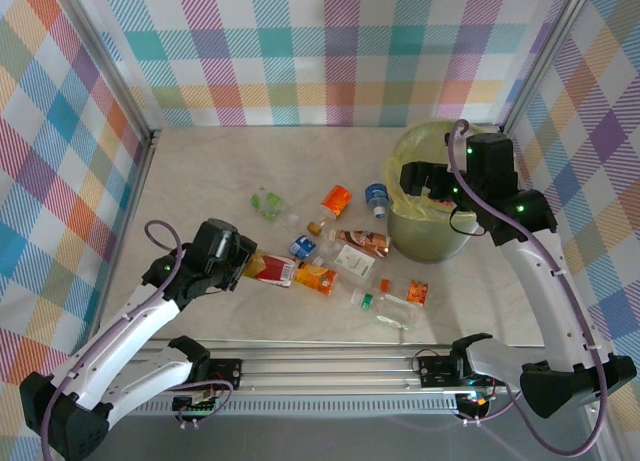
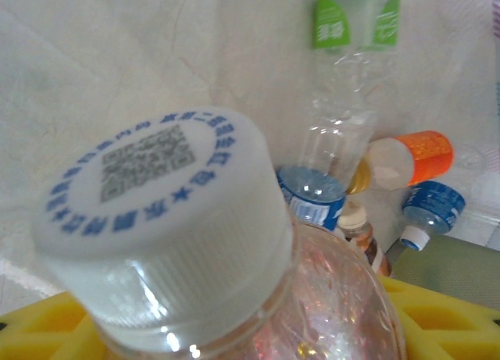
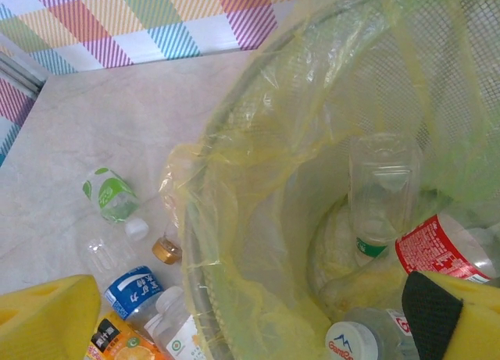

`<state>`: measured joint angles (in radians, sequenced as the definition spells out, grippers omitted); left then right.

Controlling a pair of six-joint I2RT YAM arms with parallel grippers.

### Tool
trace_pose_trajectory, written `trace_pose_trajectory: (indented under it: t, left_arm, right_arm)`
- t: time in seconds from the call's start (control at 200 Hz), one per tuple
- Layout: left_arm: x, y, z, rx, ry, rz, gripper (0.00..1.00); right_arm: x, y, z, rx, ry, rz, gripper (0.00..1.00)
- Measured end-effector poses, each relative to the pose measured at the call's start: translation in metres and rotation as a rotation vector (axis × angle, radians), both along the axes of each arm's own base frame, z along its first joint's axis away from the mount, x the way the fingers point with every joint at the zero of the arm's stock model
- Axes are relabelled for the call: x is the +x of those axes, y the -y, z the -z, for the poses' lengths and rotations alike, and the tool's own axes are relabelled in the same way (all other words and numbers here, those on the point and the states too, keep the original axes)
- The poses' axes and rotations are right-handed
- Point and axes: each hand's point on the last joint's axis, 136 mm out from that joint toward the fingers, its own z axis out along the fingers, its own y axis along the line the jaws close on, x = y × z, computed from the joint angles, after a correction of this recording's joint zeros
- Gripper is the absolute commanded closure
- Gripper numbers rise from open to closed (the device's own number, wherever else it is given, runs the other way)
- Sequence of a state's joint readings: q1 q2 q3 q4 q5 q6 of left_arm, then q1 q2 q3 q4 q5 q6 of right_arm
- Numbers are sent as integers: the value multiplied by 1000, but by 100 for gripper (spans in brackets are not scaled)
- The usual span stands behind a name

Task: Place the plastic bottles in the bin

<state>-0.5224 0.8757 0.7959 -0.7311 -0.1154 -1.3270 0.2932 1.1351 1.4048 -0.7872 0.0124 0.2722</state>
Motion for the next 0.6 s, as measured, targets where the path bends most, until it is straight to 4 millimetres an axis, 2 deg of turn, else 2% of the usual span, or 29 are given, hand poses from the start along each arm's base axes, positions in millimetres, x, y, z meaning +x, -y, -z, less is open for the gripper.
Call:
trace_pose_trajectory:
  t: [0.27,0.6]
  left_arm:
    - [30,2,-48,62,147,59,60]
    - [76,22,-105,158,313,187,61]
  right_arm:
    - [-3,-8,-5,38,0,-36,0]
    - [-13,-18,-13,114,-8,-74,0]
